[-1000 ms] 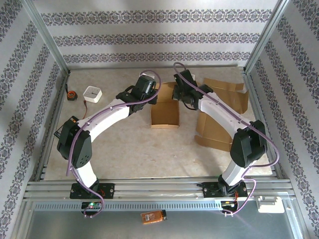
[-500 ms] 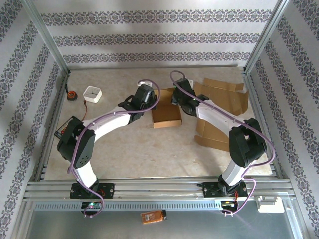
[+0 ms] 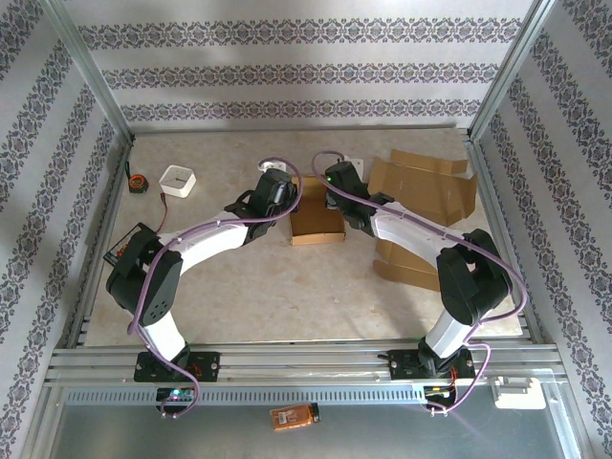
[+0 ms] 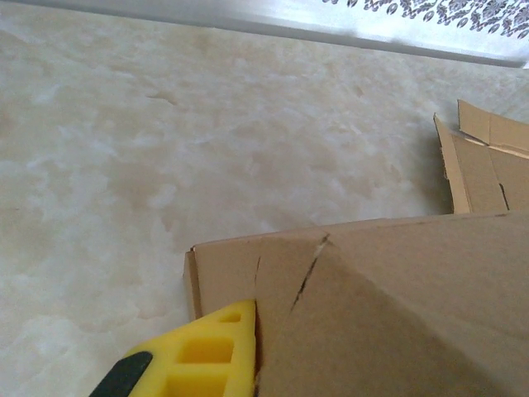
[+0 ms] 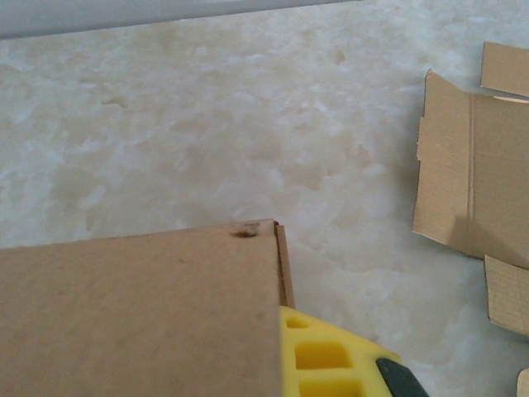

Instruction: Fold the paper box

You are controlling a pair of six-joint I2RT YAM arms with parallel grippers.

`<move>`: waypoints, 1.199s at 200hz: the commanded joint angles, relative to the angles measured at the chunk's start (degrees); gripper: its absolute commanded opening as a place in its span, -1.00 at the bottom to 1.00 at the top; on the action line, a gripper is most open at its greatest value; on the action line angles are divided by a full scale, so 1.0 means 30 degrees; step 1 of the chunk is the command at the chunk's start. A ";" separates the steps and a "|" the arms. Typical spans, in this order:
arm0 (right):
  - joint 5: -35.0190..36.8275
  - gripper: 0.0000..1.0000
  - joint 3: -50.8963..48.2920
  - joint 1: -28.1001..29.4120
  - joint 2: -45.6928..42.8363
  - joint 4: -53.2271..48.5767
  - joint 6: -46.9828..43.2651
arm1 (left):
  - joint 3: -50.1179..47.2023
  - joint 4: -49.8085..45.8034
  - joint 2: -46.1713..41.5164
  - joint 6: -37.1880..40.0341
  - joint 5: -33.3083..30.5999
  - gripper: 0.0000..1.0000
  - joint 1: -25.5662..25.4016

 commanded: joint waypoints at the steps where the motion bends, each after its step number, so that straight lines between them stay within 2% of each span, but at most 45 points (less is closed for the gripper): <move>1: 0.0006 -0.85 -0.0596 0.0248 -0.0056 -0.1280 -0.0598 | 0.0621 -0.1837 0.0257 -0.1574 0.1574 -0.81 0.0022; 38: 0.0048 -0.85 -0.0543 0.0272 -0.0255 -0.1321 -0.0674 | 0.1070 -0.2086 0.0668 -0.2060 0.2303 -0.83 0.0181; 78: 0.0253 -0.85 -0.1186 0.0338 -0.0405 -0.1125 -0.0865 | -0.0447 -0.2240 0.0056 -0.1755 0.1808 -0.83 0.0176; 127: 0.0416 -0.81 -0.2189 0.0596 -0.0711 -0.0997 -0.1012 | -0.2089 -0.1965 -0.0739 -0.2059 0.1882 -0.68 0.0176; 148: 0.0263 -0.69 -0.2305 0.0719 -0.1014 -0.1000 -0.1025 | -0.2140 -0.1959 -0.1092 -0.2063 0.1977 -0.51 0.0178; 168: 0.0110 -0.46 -0.2401 0.0908 -0.1424 -0.1155 -0.1107 | -0.2129 -0.1947 -0.1424 -0.2062 0.2136 -0.34 0.0176; 182: -0.0163 -0.40 -0.2537 0.1019 -0.1715 -0.1291 -0.1046 | -0.2213 -0.1944 -0.1713 -0.2113 0.2263 -0.24 0.0178; 208: -0.0434 -0.28 -0.3113 0.1370 -0.2405 -0.1314 -0.0996 | -0.2803 -0.1608 -0.2401 -0.2434 0.2438 -0.15 0.0113; 240: -0.0840 0.01 -0.3709 0.1715 -0.3556 -0.1626 -0.0997 | -0.3596 -0.1487 -0.3521 -0.2902 0.2514 -0.08 -0.0185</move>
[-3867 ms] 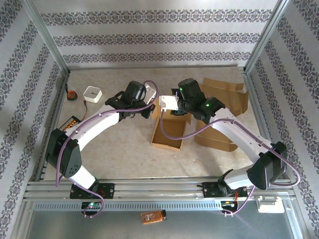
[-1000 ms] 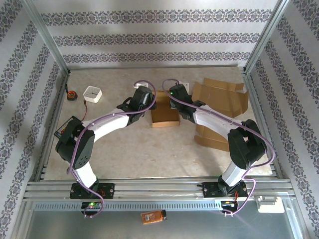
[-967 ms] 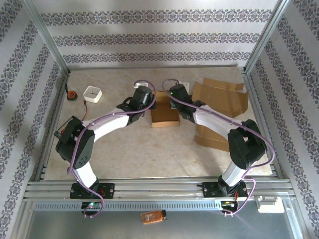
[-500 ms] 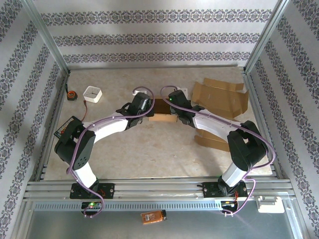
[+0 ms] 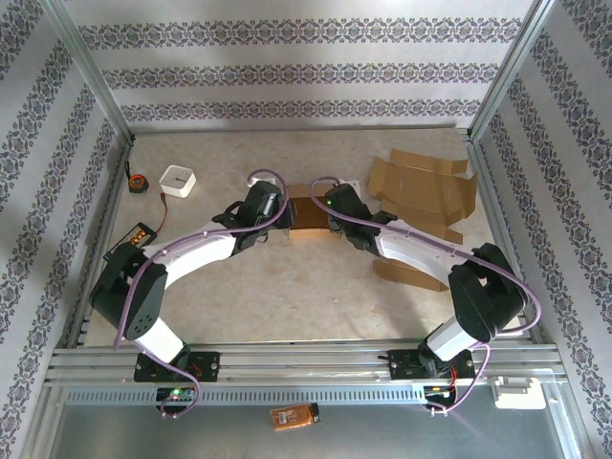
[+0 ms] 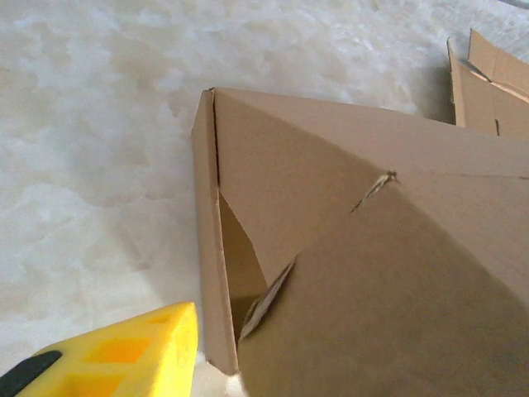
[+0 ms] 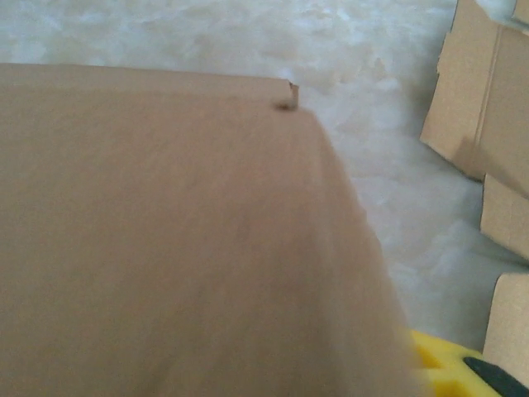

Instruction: Fold the paper box

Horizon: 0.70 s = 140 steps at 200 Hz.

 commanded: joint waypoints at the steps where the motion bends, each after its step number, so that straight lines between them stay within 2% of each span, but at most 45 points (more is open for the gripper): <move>1: -0.0412 0.02 -0.0507 0.0259 -0.1140 -0.0498 0.0097 | -0.0731 0.0143 -0.1062 -0.0642 0.0145 -0.08 -0.0405; 46: -0.1703 0.41 -0.0787 0.0332 -0.4686 -0.2369 0.0085 | -0.1655 -0.1156 -0.4433 -0.0974 -0.0919 -0.02 -0.2090; 68: -0.4574 0.46 -0.0656 -0.0027 -0.6849 -0.2672 -0.0776 | -0.1113 -0.2424 -0.6198 -0.1291 -0.1060 -0.02 -0.2480; 83: -0.7129 0.47 0.0204 -0.1031 -0.7498 -0.3092 -0.0259 | 0.0579 -0.4713 -0.6265 -0.1393 -0.1218 -0.04 -0.2117; 111: -1.0030 0.48 0.3734 -0.3766 -0.5166 -0.5451 0.1337 | 0.4379 -0.8442 -0.4147 -0.1394 0.0111 -0.16 -0.0222; 140: -1.0474 0.46 0.8168 -0.5147 -0.0646 -0.8742 0.1143 | 0.6221 -0.8397 -0.1422 -0.2132 0.2673 -0.17 0.2182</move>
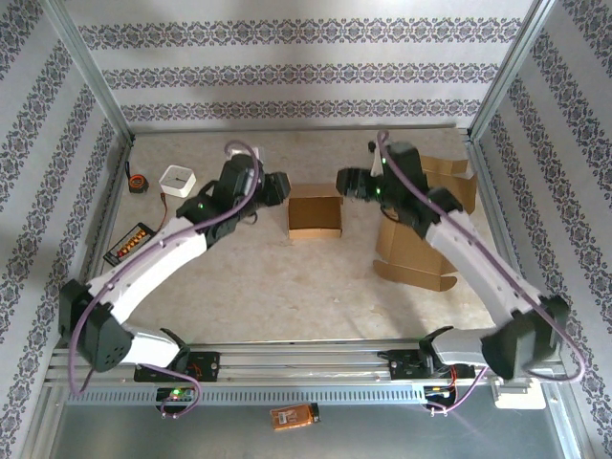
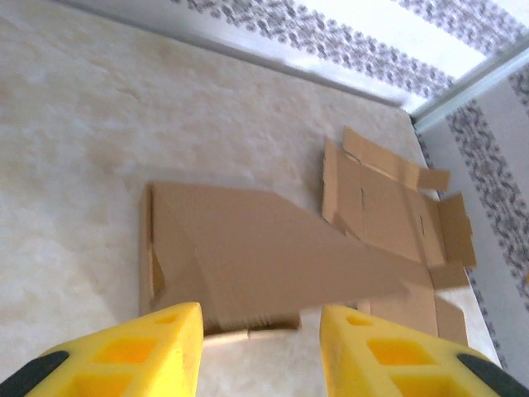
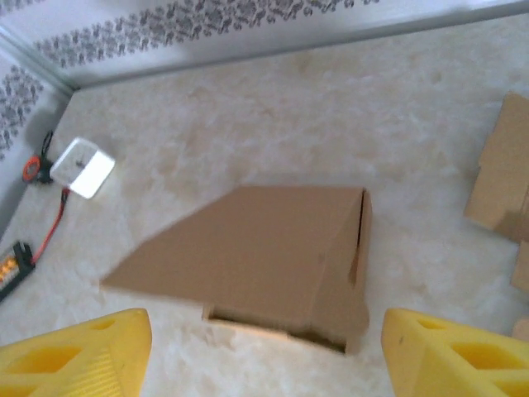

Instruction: Fold the paper box

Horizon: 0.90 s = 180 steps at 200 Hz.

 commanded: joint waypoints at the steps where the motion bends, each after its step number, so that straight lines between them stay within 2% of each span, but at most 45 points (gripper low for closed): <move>1: -0.1842 0.46 0.2544 -0.0804 0.3147 -0.3583 0.0477 | 0.0993 -0.2249 0.2139 -0.0934 0.2159 -0.18 0.1744; 23: -0.2779 0.27 0.4358 -0.1392 0.5646 -0.4665 0.0982 | 0.1897 -0.1696 0.4284 -0.1758 0.5309 -0.17 0.2971; 41: -0.3807 0.20 0.4873 -0.1539 0.6753 -0.5010 0.1326 | 0.2201 -0.0763 0.5413 -0.2098 0.7457 -0.16 0.3037; 56: -0.4352 0.19 0.4651 -0.1562 0.7198 -0.4915 0.1681 | 0.1757 0.0740 0.5773 -0.2609 0.9088 -0.08 0.3001; 87: -0.5410 0.15 0.3731 -0.1558 0.7581 -0.4378 0.2319 | 0.0239 0.2198 0.5549 -0.3388 0.9143 0.30 0.3001; 107: -0.5275 0.06 0.3203 -0.1550 0.7674 -0.4059 0.2581 | -0.0728 0.3546 0.5542 -0.4180 0.9377 0.32 0.2986; 132: -0.4927 0.01 0.2842 -0.1565 0.7794 -0.3831 0.2676 | -0.1351 0.4875 0.5861 -0.4969 0.9976 0.24 0.2997; 180: -0.4261 -0.06 0.2232 -0.1424 0.8016 -0.3710 0.2442 | -0.1534 0.5336 0.6157 -0.5163 0.9954 -0.20 0.2971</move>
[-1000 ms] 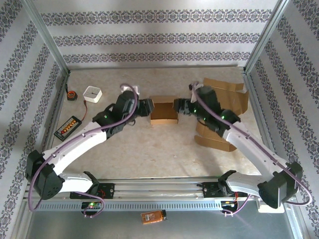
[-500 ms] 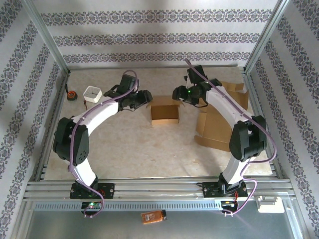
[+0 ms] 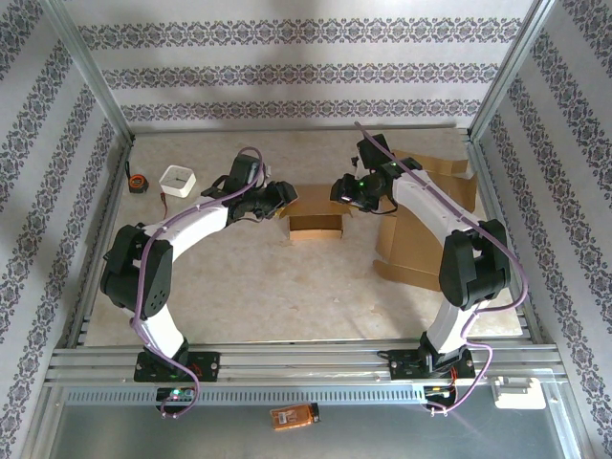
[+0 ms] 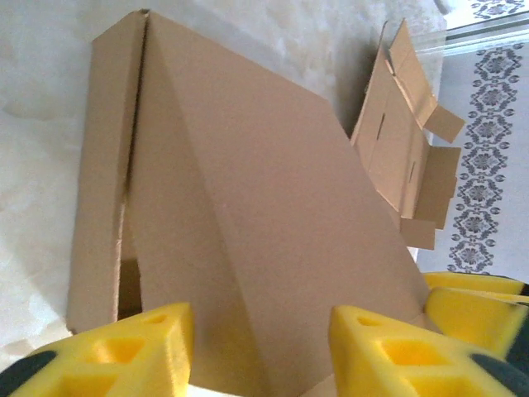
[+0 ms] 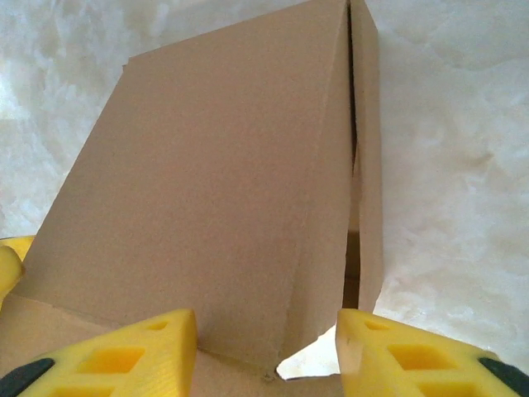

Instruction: Fold the paper box

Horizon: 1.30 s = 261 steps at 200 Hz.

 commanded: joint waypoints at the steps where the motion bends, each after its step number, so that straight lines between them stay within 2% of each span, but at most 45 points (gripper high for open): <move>1: 0.0365 -0.06 -0.0549 0.0108 0.0362 0.0277 0.0112 | -0.0039 0.1236 0.0097 -0.0428 0.0356 -0.21 -0.0089; 18: 0.0336 -0.08 -0.0805 0.0171 0.0401 0.0553 0.0230 | -0.0176 0.1507 0.0278 -0.0683 0.0537 -0.30 -0.0088; 58: 0.0426 -0.14 -0.1190 0.0324 0.0591 0.0986 0.0596 | -0.0423 0.1594 0.0607 -0.0914 0.0751 -0.30 -0.0190; 102: 0.0777 -0.15 -0.1323 0.0478 0.0815 0.1154 0.0459 | -0.1086 0.0948 0.0464 -0.0314 -0.0027 -0.23 -0.0264; 129: 0.1523 -0.16 -0.1494 0.0544 0.1190 0.1152 0.0136 | -0.1234 0.0683 0.0666 -0.0028 0.0259 -0.17 -0.0291; 153: 0.1292 -0.17 -0.1643 0.0648 0.1473 0.1233 0.0222 | -0.0416 -0.1388 0.1352 0.0905 0.0408 -0.07 -0.0314; 168: 0.1245 -0.17 -0.1776 0.0769 0.1506 0.1432 0.0260 | -0.0589 -0.0946 0.1401 0.0808 0.0618 -0.06 -0.0316; 208: 0.1326 -0.20 -0.1784 0.1063 0.1812 0.1624 0.0334 | -0.0678 0.0577 0.1807 0.0043 0.1352 -0.27 -0.0426; 226: 0.1858 -0.21 -0.1955 0.1243 0.2052 0.1729 0.0133 | -0.0758 0.0469 0.2020 0.0111 0.1153 -0.30 -0.0484; 249: 0.4008 -0.24 -0.1999 0.1494 0.2210 0.0932 -0.0354 | -0.0952 -0.0281 0.1943 0.0591 0.0105 -0.30 -0.0476; 261: 0.4334 -0.13 -0.1584 0.1640 0.1906 0.0106 -0.0562 | -0.0733 -0.1421 0.1817 0.1241 -0.0822 -0.25 -0.0487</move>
